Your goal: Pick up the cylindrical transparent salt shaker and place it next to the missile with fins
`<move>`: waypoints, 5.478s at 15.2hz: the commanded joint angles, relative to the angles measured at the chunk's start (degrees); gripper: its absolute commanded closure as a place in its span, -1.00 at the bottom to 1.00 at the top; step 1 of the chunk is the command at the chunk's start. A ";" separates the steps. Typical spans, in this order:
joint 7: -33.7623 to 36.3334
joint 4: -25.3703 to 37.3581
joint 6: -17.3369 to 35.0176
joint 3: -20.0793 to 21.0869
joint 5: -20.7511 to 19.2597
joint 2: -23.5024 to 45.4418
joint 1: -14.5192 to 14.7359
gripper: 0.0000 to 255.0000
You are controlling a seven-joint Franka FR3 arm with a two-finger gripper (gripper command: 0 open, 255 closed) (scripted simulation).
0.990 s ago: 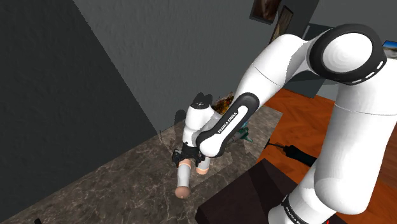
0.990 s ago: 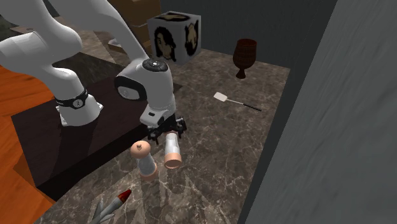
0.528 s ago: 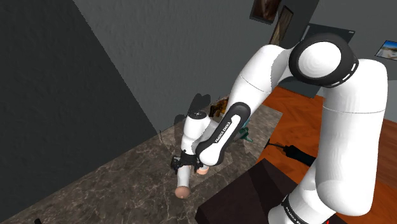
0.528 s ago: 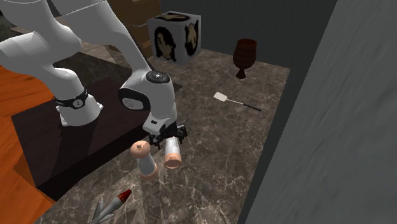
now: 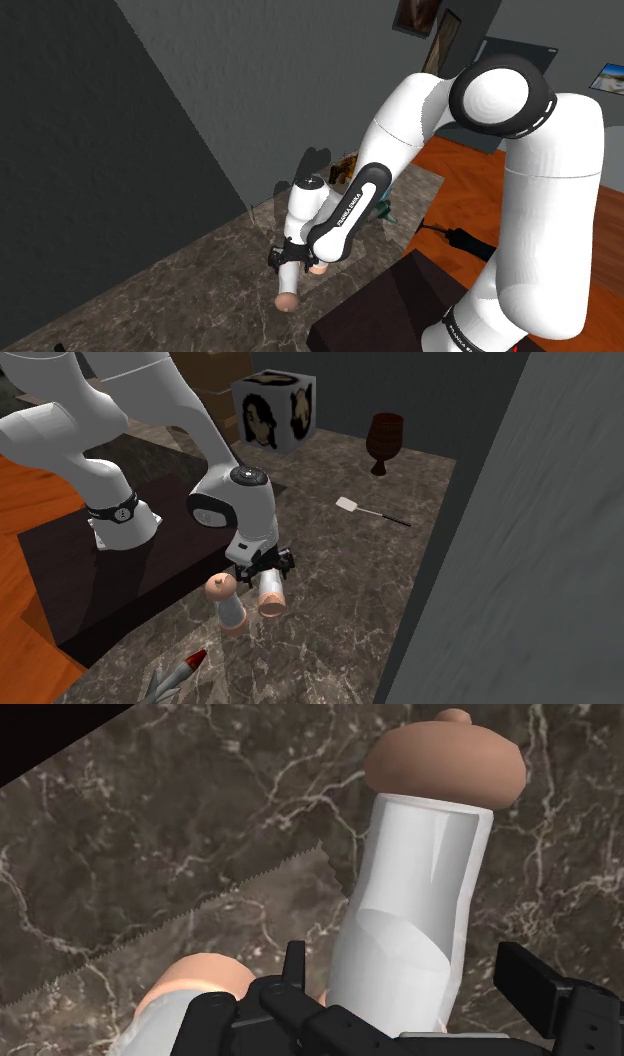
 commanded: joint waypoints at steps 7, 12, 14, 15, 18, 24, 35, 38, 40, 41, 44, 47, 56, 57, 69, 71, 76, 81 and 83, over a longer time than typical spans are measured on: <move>-0.17 -0.11 -0.10 0.11 0.09 -0.21 -0.19 1.00; -0.64 -0.53 -1.30 1.03 0.80 -1.80 -0.85 1.00; -1.34 -1.01 -2.63 2.07 1.72 -3.59 -1.68 1.00; -1.72 -1.23 -3.31 2.58 2.22 -4.49 -2.08 1.00; -2.95 -1.81 -5.38 4.06 3.87 -7.17 -3.20 1.00; 25.16 -4.86 2.79 -14.93 -14.64 -6.00 19.31 -1.00; 27.71 -1.98 8.02 -18.68 -17.07 1.76 21.99 -1.00; 27.71 -1.98 8.02 -18.68 -17.07 1.76 21.99 -1.00; 27.71 -1.99 8.01 -18.68 -17.07 1.75 21.99 1.00; 27.71 -1.99 8.01 -18.68 -17.07 1.75 21.99 1.00; 27.70 -1.96 8.00 -18.67 -17.06 1.76 21.98 1.00; 27.69 -1.94 8.01 -18.67 -17.05 1.78 21.97 1.00; 24.40 -4.25 3.05 -15.06 -14.47 -5.25 18.79 1.00; 23.84 -4.53 2.33 -14.54 -13.95 -6.23 18.36 1.00; 16.46 -6.79 -6.59 -9.77 -6.11 -17.48 15.17 1.00; 15.30 -6.93 -8.16 -9.36 -4.81 -19.25 15.03 1.00; 12.75 -7.00 -12.19 -8.76 -1.94 -23.49 15.03 1.00; 10.68 -6.65 -16.38 -8.53 0.32 -27.43 15.30 1.00; 9.98 -6.40 -18.08 -8.51 1.07 -28.91 15.43 1.00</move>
